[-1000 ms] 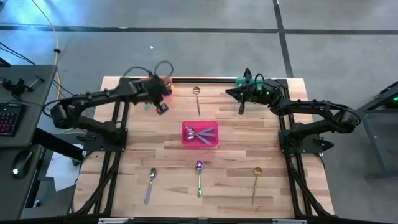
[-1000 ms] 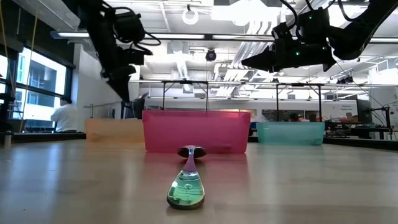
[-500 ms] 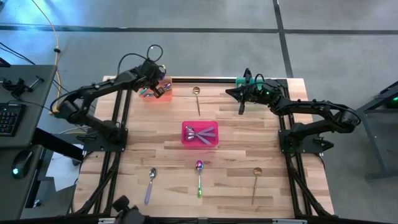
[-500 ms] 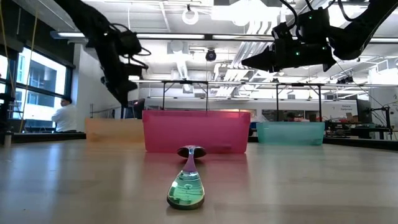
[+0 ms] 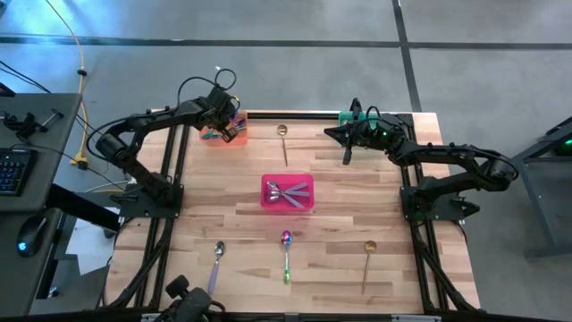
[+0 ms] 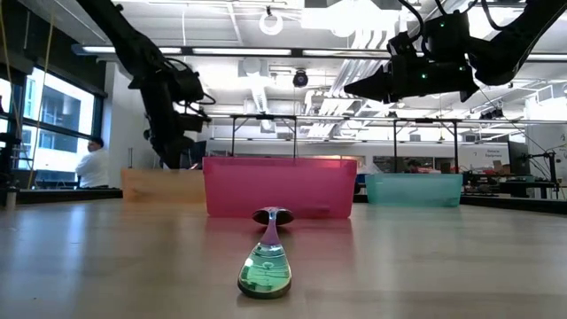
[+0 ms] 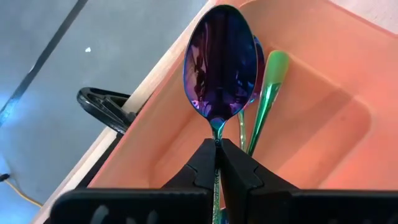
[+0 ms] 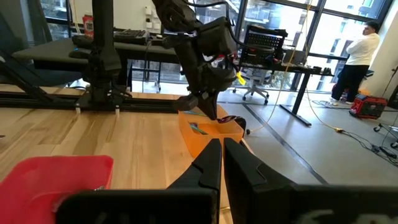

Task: Sort silverware by color (type)
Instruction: Put the green spoon into the orange bin, then put the gold spoon into the green bin

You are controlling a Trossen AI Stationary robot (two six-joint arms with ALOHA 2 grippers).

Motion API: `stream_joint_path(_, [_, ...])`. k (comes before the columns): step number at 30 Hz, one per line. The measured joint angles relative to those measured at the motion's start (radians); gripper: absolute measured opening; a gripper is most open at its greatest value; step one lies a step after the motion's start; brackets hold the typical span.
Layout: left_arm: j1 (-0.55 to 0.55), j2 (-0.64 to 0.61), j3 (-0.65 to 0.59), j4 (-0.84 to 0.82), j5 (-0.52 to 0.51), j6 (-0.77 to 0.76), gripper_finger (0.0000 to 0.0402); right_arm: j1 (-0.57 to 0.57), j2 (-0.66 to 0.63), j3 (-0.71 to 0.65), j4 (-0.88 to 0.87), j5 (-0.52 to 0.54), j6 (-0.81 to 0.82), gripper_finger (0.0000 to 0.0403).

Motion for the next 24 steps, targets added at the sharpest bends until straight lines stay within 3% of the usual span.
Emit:
stream_joint_path(14, [-0.008,-0.044,-0.004,0.003,-0.015,-0.002,0.0060,0.000,0.000,0.000,-0.018,0.000,0.002,0.0000])
stream_joint_path(24, [-0.119,-0.222,-0.004,0.019,-0.010,-0.058,0.0016,0.000,0.000,0.000,-0.020,0.000,0.021,0.0000])
